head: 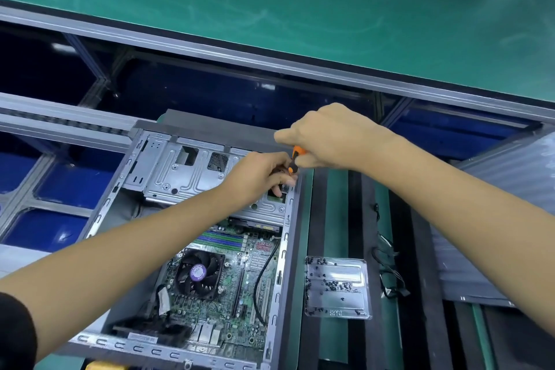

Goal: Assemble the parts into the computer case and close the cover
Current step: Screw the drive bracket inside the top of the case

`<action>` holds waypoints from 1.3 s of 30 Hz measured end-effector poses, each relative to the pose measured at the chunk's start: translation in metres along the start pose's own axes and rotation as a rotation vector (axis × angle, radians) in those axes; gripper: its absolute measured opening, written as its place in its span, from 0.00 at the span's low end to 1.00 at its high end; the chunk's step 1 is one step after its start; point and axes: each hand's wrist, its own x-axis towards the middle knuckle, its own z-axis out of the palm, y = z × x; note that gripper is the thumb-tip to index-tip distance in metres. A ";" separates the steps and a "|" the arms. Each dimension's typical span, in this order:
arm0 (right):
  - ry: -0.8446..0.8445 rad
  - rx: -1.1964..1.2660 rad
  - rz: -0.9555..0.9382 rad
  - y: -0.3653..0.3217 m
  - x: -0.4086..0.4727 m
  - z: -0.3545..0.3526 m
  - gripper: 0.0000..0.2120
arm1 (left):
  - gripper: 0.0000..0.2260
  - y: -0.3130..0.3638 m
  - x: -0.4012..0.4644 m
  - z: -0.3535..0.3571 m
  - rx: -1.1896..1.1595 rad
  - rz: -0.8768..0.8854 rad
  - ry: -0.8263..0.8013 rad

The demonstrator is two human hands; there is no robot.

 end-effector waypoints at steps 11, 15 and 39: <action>0.090 -0.051 -0.177 -0.003 -0.001 0.003 0.18 | 0.02 -0.001 0.000 -0.001 0.082 0.007 -0.035; -0.010 0.004 -0.042 -0.002 0.006 0.004 0.07 | 0.03 -0.001 -0.002 -0.001 0.104 0.044 0.006; 0.021 -0.056 -0.049 -0.006 0.005 -0.005 0.11 | 0.03 -0.002 -0.004 0.002 0.111 0.046 0.025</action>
